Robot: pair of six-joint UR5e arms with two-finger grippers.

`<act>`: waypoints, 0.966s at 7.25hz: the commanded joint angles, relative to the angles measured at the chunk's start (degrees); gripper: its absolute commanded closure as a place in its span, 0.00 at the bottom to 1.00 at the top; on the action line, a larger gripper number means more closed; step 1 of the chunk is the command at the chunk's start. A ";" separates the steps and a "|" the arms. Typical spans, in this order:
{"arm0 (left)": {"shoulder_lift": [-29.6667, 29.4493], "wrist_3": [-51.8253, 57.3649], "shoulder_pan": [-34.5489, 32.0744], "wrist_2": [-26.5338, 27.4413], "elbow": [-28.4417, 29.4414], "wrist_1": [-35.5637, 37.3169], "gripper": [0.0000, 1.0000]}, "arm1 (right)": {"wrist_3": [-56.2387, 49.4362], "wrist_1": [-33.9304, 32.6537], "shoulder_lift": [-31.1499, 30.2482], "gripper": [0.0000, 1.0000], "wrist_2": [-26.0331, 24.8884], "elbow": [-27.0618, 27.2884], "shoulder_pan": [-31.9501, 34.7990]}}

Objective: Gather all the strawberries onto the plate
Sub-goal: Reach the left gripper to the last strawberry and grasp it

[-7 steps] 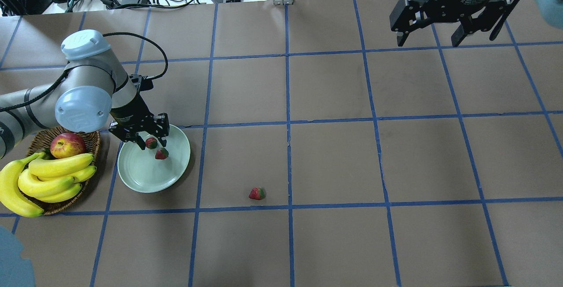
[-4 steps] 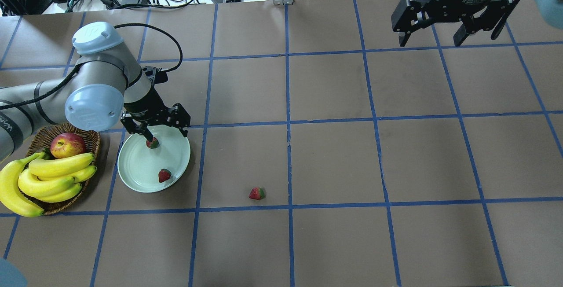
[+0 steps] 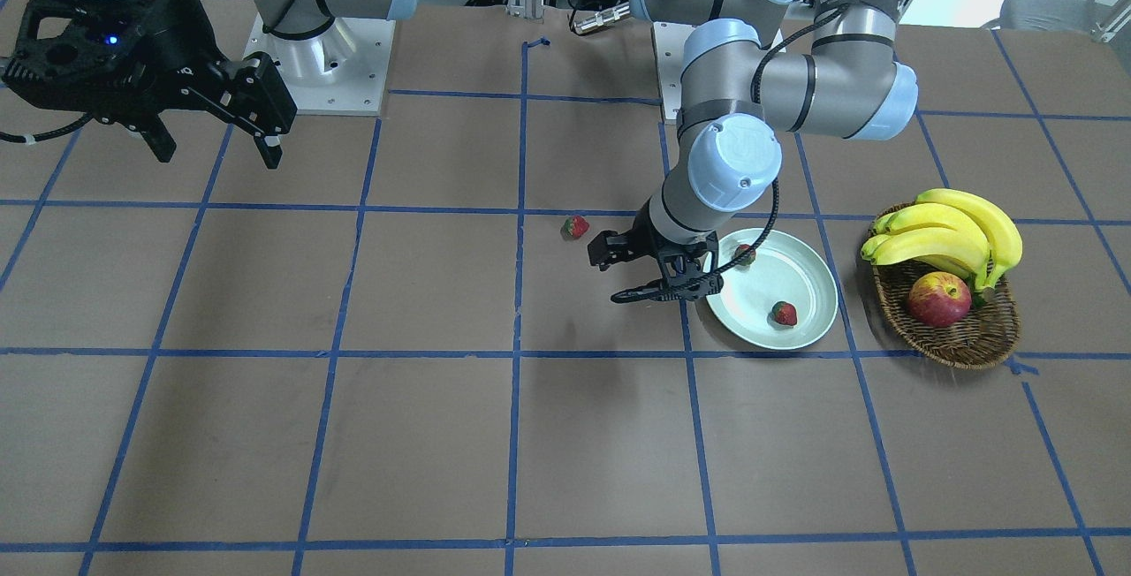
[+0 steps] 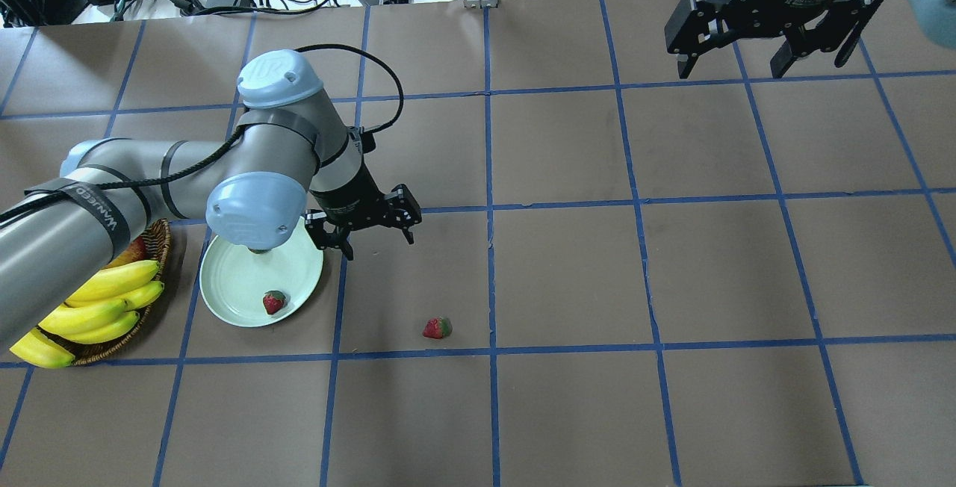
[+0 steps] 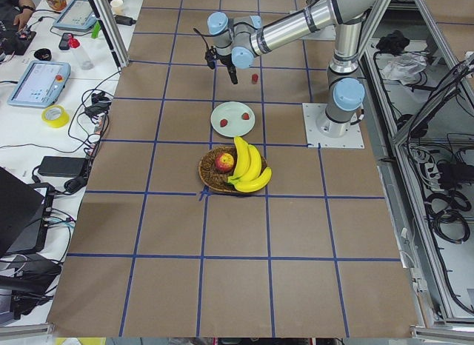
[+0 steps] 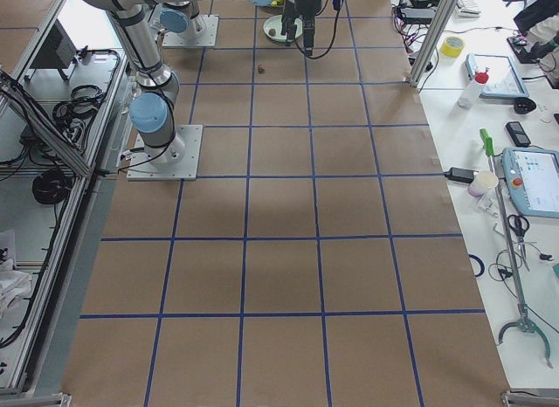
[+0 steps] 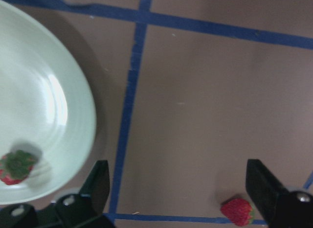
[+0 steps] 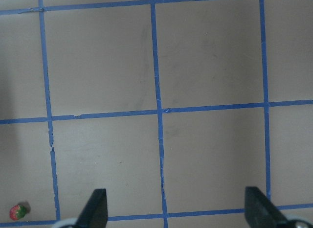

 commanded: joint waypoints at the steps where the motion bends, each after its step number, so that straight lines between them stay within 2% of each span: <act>1: -1.58 -5.41 -5.90 -0.83 -1.50 2.06 0.00 | 0.09 0.00 0.00 0.00 0.00 0.00 0.00; 3: -1.67 -5.34 -6.44 -2.94 -7.81 8.29 0.00 | 0.18 0.09 0.00 0.00 0.09 0.00 0.00; 5: -2.46 -5.52 -6.44 -3.29 -8.98 8.32 0.01 | 0.18 0.09 0.00 0.00 0.09 0.09 0.00; 6: -2.47 -5.52 -6.62 -3.55 -9.51 8.32 0.15 | 0.18 0.09 0.00 0.00 -0.09 0.09 0.00; 7: -2.55 -5.61 -6.62 -3.56 -9.51 8.32 0.37 | 0.00 0.09 -0.09 0.00 -0.09 0.00 0.00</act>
